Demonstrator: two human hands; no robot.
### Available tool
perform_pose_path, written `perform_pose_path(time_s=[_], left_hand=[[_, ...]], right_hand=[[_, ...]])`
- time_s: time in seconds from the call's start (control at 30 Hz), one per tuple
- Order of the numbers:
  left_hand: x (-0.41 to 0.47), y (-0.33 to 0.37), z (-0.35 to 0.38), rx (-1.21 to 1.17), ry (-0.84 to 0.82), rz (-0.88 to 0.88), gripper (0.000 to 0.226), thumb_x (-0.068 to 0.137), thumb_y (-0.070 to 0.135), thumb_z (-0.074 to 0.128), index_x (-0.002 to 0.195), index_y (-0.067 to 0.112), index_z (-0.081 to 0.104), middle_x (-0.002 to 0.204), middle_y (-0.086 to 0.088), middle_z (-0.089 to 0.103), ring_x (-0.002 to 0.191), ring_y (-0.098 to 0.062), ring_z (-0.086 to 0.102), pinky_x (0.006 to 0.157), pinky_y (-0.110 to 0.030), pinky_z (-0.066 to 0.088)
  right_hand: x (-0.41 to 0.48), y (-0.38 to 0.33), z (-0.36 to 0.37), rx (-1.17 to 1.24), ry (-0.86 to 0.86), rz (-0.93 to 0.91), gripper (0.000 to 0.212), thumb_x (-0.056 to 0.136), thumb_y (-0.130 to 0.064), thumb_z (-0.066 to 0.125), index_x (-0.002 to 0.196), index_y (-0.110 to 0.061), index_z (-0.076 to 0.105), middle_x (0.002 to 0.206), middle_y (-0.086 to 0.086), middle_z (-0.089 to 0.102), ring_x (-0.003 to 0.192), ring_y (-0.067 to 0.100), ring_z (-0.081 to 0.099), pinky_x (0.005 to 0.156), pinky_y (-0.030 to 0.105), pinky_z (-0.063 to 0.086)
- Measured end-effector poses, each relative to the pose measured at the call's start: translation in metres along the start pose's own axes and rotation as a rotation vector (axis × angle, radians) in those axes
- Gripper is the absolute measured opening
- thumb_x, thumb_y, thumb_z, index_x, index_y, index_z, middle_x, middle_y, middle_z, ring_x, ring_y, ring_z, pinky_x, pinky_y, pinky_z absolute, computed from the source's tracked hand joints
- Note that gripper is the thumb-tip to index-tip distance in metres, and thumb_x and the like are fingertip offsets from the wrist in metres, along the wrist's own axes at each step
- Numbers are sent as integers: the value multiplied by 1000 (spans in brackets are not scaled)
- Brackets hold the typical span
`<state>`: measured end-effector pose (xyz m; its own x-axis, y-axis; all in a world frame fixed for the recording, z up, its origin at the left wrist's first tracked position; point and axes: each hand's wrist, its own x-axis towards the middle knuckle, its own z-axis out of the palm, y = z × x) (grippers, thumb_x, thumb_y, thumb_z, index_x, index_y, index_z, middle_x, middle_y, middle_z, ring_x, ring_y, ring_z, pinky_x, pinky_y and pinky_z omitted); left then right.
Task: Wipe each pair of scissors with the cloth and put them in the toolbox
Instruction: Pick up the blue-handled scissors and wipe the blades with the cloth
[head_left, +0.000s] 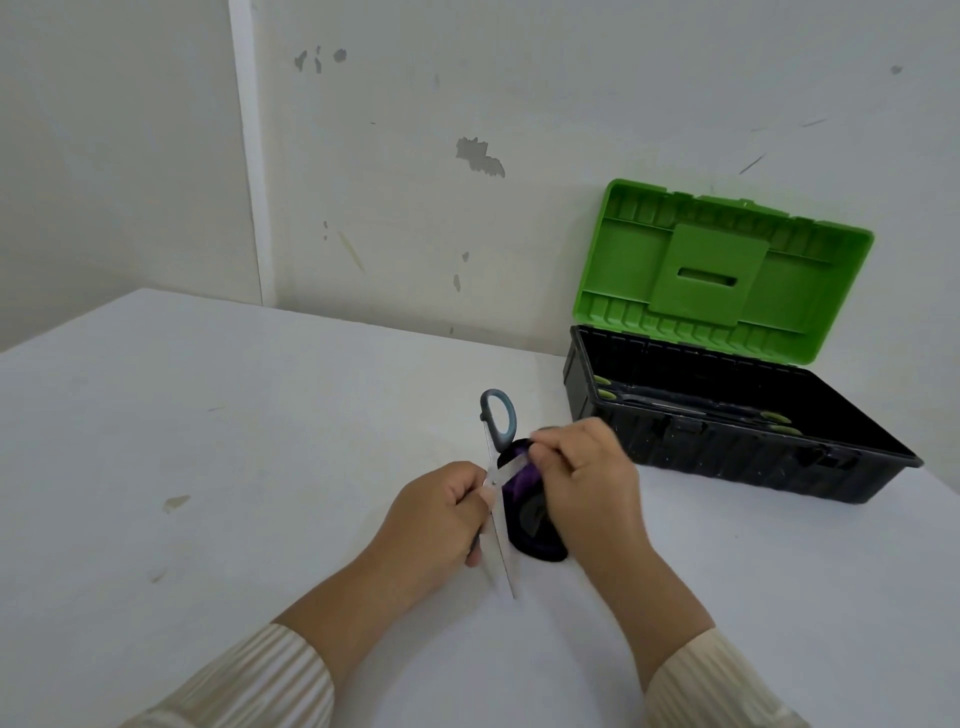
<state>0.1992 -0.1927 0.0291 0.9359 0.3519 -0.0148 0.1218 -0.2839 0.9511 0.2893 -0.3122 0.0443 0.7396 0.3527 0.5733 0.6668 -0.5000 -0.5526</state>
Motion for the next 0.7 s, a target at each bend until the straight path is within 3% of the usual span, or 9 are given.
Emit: perform_pose_path(time_s=[0.07,0.13,0.2,0.27,0.33,0.4,0.5,0.6,0.7], left_hand=[[0,2,0,-5,-8,-12,28,96,17,46,70,9,50,48,0,51,31,-4,40,42,-19,33],[1,3,-2,-34,5,-33,27,96,17,45,71,9,50,51,-1,53,29,-4,40,40,-18,32],[2,4,-5,-72,17,-38,27,96,15,44,71,8,50,53,-5,54,27,-4,40,37,-17,31],[3,3,-5,-78,20,-28,28,96,14,44,70,9,50,55,-11,54,27,-5,40,36,-16,31],[2,1,-3,-85,24,-26,28,96,15,45,69,10,51,55,-14,54,27,-6,39,36,-16,29],[3,0,-1,-81,29,-19,29,96,15,45,68,11,51,55,-14,54,28,-8,37,36,-16,29],[4,-1,-2,-69,29,-3,34,96,18,45,63,18,50,54,-14,56,30,-11,37,37,-18,31],[3,0,-1,-79,23,2,33,96,16,46,63,14,50,54,-13,54,28,-8,38,36,-16,30],[3,0,0,-58,26,15,34,96,17,46,62,17,49,52,-13,55,30,-10,37,38,-17,31]], right_hand=[[6,19,-9,100,81,193,13,83,-12,61,81,-22,70,89,1,62,82,12,58,77,5,37],[5,30,-21,271,191,349,15,84,-17,60,81,-29,68,92,-1,67,88,17,63,87,28,49],[1,20,-28,424,253,376,16,85,-16,60,83,-29,68,93,0,69,88,15,65,86,36,52],[-7,3,-19,345,180,206,17,84,-14,61,81,-29,68,90,-3,67,88,3,60,84,22,46],[-17,-13,-1,177,-35,-6,14,81,-14,60,77,-24,69,85,-3,64,86,-9,52,77,5,36],[-17,-12,10,80,-118,-114,13,79,-12,57,80,-16,70,84,3,61,83,-13,48,75,0,35],[-11,-7,11,98,-24,-66,11,81,-6,61,83,-11,71,84,3,60,81,-4,50,73,-2,34],[-18,-12,11,113,-137,-112,13,82,-10,58,84,-11,71,82,2,57,81,-13,49,72,-1,36],[-12,-9,7,86,-58,-76,11,80,-5,62,79,-11,71,79,0,57,78,-11,50,71,-1,36]])
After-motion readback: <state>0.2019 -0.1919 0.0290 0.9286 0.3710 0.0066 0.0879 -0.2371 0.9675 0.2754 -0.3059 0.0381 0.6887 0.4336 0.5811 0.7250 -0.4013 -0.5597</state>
